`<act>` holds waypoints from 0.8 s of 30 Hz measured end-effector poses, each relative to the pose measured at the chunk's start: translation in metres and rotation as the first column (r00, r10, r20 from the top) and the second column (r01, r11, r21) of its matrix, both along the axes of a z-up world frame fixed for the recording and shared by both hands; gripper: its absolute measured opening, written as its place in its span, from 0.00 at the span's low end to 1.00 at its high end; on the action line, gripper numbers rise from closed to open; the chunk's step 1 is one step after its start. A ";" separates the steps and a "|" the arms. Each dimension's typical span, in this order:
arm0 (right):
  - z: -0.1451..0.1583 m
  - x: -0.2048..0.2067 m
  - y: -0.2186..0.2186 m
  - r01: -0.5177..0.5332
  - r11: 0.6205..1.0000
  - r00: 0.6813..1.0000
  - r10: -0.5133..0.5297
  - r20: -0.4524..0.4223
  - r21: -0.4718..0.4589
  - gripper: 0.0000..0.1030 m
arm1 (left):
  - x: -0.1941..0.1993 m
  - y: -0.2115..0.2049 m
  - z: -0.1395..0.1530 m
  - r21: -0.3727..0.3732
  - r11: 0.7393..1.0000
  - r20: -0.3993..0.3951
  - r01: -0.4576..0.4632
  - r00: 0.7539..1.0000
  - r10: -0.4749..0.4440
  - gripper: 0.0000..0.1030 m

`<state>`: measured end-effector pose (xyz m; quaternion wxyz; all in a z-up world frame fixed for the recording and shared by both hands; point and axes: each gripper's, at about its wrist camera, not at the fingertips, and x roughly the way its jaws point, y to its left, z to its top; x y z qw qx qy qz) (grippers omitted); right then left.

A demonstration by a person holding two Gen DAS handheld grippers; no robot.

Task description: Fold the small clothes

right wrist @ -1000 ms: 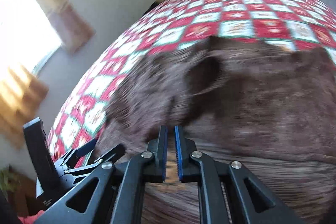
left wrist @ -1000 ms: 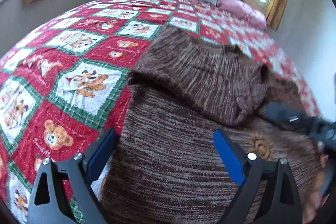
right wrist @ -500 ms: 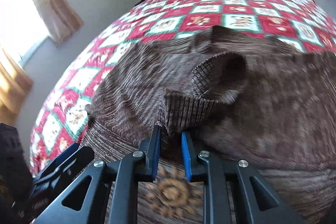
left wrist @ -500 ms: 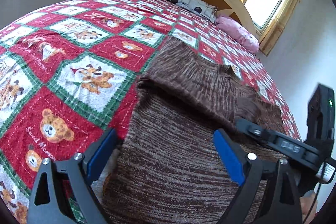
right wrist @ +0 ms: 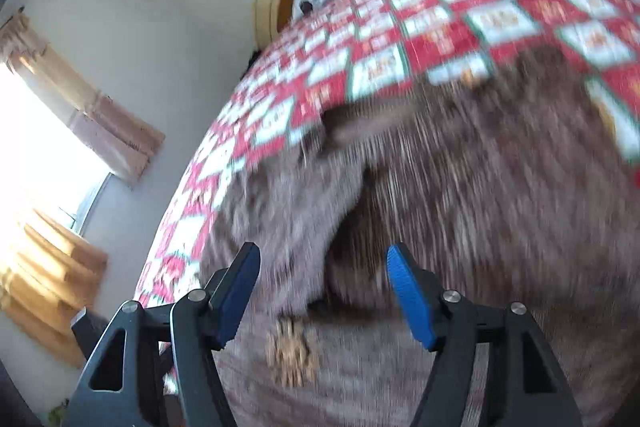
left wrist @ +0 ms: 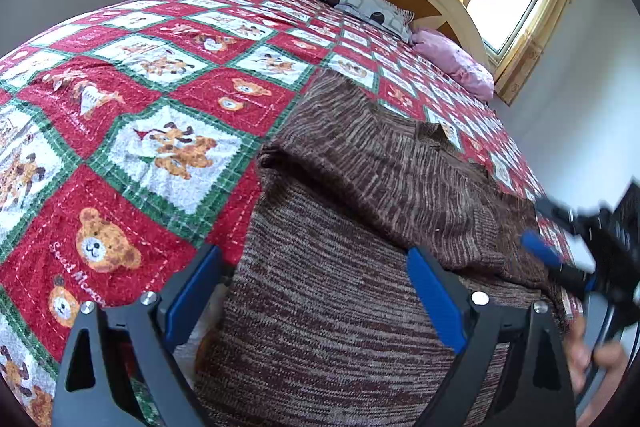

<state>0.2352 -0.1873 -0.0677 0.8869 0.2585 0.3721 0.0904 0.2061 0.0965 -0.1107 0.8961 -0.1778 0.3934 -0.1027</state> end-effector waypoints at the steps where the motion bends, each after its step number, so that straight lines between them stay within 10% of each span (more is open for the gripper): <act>1: 0.001 0.015 0.006 -0.008 0.998 1.000 0.007 -0.022 -0.062 0.65 | 0.000 -0.001 0.001 0.006 1.000 -0.001 0.000 1.000 0.000 0.93; 5: -0.022 0.056 0.030 -0.037 0.980 0.990 0.010 -0.138 -0.194 0.62 | 0.001 0.000 -0.001 0.008 1.000 -0.002 0.000 1.000 0.000 0.93; 7: -0.029 0.058 0.038 -0.040 0.971 0.991 0.009 -0.130 -0.238 0.24 | 0.001 0.000 -0.001 0.005 1.000 -0.001 0.000 1.000 0.000 0.93; 10: -0.026 0.054 0.049 -0.038 0.948 0.996 0.011 -0.088 -0.315 0.07 | 0.002 -0.001 -0.001 0.004 1.000 -0.001 0.003 1.000 -0.003 0.94; 18: 0.036 0.042 0.050 -0.049 0.921 0.991 0.092 0.093 -0.387 0.06 | 0.003 0.001 -0.002 -0.011 1.000 0.001 0.006 1.000 -0.006 0.95; 24: 0.025 0.069 0.024 -0.074 0.927 0.996 0.085 0.013 -0.367 0.06 | 0.003 0.001 -0.002 -0.008 1.000 0.000 0.006 1.000 -0.006 0.95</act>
